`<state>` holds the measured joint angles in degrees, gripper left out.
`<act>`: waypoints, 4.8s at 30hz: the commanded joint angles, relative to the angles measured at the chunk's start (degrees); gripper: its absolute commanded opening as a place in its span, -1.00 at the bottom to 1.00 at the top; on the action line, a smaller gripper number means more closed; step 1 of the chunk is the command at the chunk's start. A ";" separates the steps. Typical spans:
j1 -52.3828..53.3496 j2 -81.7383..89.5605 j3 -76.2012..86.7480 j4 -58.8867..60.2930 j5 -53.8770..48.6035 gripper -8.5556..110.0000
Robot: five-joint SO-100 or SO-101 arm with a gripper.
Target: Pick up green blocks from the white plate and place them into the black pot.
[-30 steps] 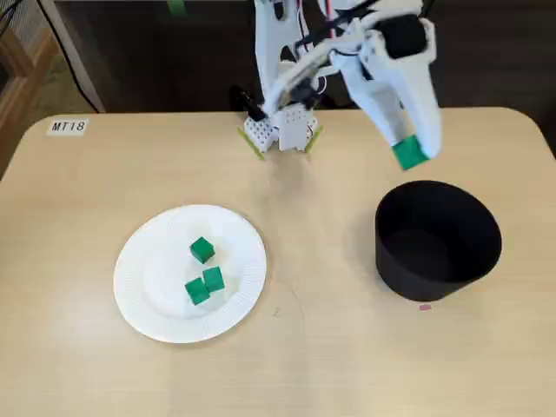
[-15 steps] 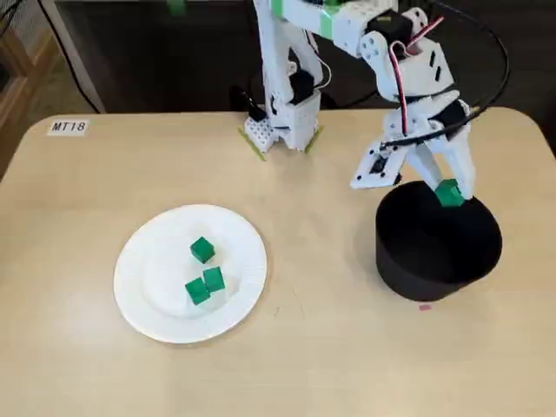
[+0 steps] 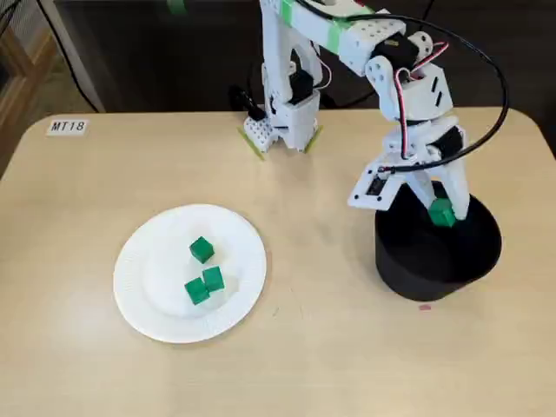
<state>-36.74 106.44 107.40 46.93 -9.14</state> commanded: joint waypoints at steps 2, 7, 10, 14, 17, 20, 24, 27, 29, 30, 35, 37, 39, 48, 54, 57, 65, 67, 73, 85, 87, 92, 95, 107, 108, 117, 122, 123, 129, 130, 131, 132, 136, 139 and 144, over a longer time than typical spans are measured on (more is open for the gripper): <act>3.43 2.20 -3.87 3.52 -0.70 -0.53; 11.34 5.71 -6.15 11.43 4.57 -0.90; 21.62 5.98 -9.14 22.15 6.68 -0.90; 35.60 10.63 -3.34 27.07 8.96 -0.90; 41.48 26.02 15.12 13.36 9.49 -0.90; 46.49 30.23 22.32 12.04 10.90 -0.90; 51.24 28.21 22.24 14.33 10.11 -0.90; 56.78 28.21 21.01 16.88 10.72 -0.90; 59.50 27.95 20.92 17.14 11.78 -0.90; 60.64 27.77 20.92 17.23 12.48 -0.90; 63.46 25.40 20.83 18.28 14.85 -0.74; 63.46 22.24 19.78 18.37 14.94 -0.63; 63.46 17.84 17.14 19.42 14.24 -0.53; 65.30 0.18 5.45 21.97 12.39 -0.33; 64.78 -7.38 2.29 23.12 11.16 -0.30; 64.07 -9.32 1.76 21.27 11.07 -0.31; 62.84 -14.41 -0.35 16.88 11.16 -0.34; 62.58 -16.00 -1.14 15.91 11.34 -0.35; 62.58 -21.09 -4.04 12.13 12.83 -0.64; 61.70 -4.57 -7.56 9.93 10.72 -0.90; 57.39 4.48 -7.56 6.33 10.63 -0.90; 34.98 18.54 -7.29 2.99 10.11 -0.90; 19.42 22.68 -4.39 0.79 10.28 -0.90; -3.96 23.20 23.29 -24.61 8.00 -0.90; -3.87 22.85 24.43 -25.49 8.00 -0.90; -1.41 16.52 26.28 -31.64 8.44 -0.90; -0.35 15.29 26.28 -32.52 6.77 -0.57; -0.09 15.12 26.19 -32.52 5.98 -0.51; 2.11 15.12 25.58 -32.08 3.25 -0.40; 2.46 15.29 25.31 -31.73 3.08 -0.45; 2.90 15.82 24.87 -30.76 3.08 -0.54; 3.69 16.79 23.91 -28.48 3.08 -0.70; 11.25 25.84 21.27 -14.59 3.87 -0.90; 21.09 33.75 21.18 -4.57 4.75 -0.90; 38.76 40.43 22.76 8.09 -2.55 -0.90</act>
<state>-5.89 143.88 131.57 50.54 -8.00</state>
